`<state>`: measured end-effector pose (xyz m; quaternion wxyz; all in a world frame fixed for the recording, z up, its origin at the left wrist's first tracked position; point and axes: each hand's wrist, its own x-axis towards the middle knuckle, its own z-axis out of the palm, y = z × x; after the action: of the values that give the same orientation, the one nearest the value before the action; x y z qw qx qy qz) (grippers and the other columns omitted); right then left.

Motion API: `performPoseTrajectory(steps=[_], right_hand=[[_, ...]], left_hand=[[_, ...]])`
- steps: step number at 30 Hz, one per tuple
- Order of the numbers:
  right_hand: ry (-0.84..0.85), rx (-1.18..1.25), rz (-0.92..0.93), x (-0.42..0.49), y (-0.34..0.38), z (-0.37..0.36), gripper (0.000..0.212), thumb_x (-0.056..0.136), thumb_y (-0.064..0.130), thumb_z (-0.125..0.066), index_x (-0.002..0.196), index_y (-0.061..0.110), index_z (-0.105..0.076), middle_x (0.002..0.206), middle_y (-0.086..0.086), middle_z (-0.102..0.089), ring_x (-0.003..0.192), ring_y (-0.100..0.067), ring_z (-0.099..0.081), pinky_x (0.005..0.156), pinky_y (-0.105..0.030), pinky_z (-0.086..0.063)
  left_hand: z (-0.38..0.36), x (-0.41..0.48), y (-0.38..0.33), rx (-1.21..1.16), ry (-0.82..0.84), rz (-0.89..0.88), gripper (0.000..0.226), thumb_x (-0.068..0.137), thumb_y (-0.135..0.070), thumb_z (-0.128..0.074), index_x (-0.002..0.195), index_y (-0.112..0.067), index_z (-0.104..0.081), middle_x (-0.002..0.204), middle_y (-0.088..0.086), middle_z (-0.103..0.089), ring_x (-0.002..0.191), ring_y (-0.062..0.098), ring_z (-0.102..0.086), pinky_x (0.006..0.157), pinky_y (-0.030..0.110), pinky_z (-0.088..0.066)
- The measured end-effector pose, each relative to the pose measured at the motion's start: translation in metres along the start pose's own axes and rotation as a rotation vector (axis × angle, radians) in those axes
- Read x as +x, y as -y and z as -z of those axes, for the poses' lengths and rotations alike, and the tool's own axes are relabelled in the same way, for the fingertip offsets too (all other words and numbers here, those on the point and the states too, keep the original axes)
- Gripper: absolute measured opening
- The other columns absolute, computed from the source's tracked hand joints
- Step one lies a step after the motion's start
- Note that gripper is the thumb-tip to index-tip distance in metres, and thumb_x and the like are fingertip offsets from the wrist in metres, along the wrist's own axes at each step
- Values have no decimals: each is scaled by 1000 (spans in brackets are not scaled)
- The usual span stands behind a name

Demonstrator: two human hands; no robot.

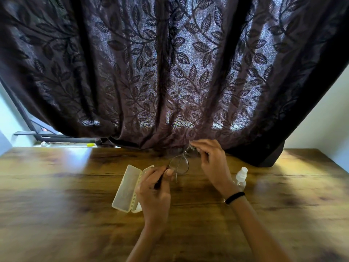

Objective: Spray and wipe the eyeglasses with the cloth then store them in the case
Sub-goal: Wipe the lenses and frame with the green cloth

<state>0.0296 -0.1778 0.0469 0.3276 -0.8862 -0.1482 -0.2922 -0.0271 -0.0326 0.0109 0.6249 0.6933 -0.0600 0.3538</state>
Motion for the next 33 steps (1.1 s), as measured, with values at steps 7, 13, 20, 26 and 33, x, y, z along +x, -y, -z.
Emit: performPoseTrajectory(steps=[7, 13, 20, 26, 33], right_hand=[[-26, 15, 89, -14, 11, -8, 49, 73, -22, -52, 110, 7, -65, 106, -6, -66, 101, -23, -54, 88, -26, -48], [-49, 12, 108, -19, 7, -11, 53, 70, -25, -49, 110, 6, -65, 106, -6, -67, 101, -19, -52, 90, -19, -44], [8, -17, 7, 7, -6, -6, 39, 79, -20, -49, 103, 4, -68, 102, -11, -69, 98, -28, -56, 83, -17, -40], [32, 25, 35, 4, 6, -9, 38, 81, -17, -49, 106, 4, -67, 106, -10, -68, 100, -26, -55, 86, -17, -39], [56, 152, 98, -22, 31, -15, 36, 82, -12, -51, 107, 9, -67, 108, -3, -67, 104, -16, -54, 93, -12, -39]], left_hand=[[1, 6, -3, -48, -51, -12, 8, 79, -18, -58, 84, -19, -64, 74, -4, -63, 68, 2, -61, 58, 8, -46], [3, 8, -2, -35, -82, -29, 10, 79, -18, -58, 82, -24, -65, 73, -9, -61, 67, -2, -59, 58, 5, -43], [4, 5, 0, -61, -5, -29, 14, 79, -23, -57, 82, -36, -63, 77, -7, -65, 70, 5, -63, 58, 12, -50], [2, 5, 3, -41, -21, -36, 9, 77, -24, -57, 82, -26, -65, 75, -2, -65, 69, 7, -61, 56, 12, -49], [1, 1, 9, -34, -55, -1, 10, 77, -15, -59, 85, -17, -65, 79, -3, -64, 73, 0, -61, 60, 8, -47]])
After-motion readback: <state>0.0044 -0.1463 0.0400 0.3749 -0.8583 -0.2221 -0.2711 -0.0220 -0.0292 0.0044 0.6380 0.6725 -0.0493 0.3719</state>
